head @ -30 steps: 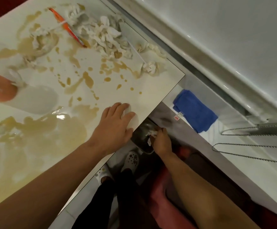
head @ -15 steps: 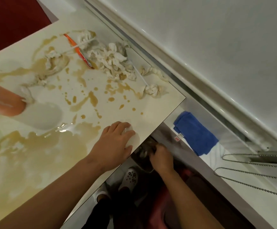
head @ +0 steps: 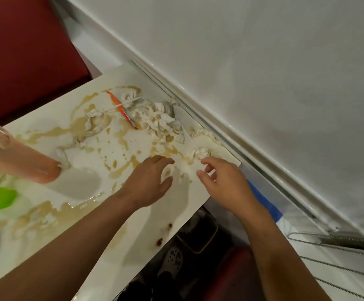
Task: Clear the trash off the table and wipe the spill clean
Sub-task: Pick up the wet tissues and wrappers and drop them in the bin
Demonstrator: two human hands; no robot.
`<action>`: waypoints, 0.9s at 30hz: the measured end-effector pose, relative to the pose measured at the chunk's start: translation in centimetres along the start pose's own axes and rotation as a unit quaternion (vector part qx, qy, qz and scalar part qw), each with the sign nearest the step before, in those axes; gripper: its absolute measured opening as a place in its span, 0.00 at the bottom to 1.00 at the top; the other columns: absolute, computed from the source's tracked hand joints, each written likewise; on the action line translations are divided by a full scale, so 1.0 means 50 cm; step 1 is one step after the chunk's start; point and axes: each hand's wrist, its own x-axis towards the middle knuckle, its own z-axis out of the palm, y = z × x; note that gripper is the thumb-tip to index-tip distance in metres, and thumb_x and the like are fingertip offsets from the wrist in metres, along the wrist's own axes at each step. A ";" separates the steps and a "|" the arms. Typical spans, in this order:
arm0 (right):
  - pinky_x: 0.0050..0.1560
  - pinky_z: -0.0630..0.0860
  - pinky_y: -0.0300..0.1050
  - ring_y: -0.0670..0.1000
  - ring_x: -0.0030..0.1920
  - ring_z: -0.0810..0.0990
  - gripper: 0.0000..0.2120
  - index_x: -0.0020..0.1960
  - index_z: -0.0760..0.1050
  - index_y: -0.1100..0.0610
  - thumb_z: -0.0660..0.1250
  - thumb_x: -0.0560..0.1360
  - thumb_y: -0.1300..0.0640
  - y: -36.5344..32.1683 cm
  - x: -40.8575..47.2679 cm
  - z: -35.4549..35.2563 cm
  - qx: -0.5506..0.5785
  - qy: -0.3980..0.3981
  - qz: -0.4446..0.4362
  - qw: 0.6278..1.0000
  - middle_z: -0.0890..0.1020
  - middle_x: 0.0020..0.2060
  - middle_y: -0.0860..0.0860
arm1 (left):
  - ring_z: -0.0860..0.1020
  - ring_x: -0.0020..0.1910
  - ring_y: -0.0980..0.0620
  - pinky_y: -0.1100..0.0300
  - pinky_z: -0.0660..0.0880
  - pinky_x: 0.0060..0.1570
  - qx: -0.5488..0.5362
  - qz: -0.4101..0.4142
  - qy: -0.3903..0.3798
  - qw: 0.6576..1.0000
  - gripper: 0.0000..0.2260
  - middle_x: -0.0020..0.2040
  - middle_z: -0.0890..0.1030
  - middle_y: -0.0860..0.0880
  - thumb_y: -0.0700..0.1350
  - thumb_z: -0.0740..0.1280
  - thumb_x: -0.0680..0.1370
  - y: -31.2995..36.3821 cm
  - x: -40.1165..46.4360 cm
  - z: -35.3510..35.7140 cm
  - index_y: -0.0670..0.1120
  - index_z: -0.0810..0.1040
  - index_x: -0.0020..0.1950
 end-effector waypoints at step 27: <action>0.47 0.78 0.40 0.46 0.46 0.79 0.12 0.50 0.73 0.47 0.76 0.75 0.48 -0.014 0.067 0.061 0.275 0.141 0.065 0.949 0.79 0.46 0.44 | 0.82 0.53 0.56 0.58 0.80 0.53 -0.483 -0.125 0.015 0.866 0.15 0.58 0.82 0.54 0.51 0.59 0.86 0.089 0.076 0.041 0.54 0.75 0.71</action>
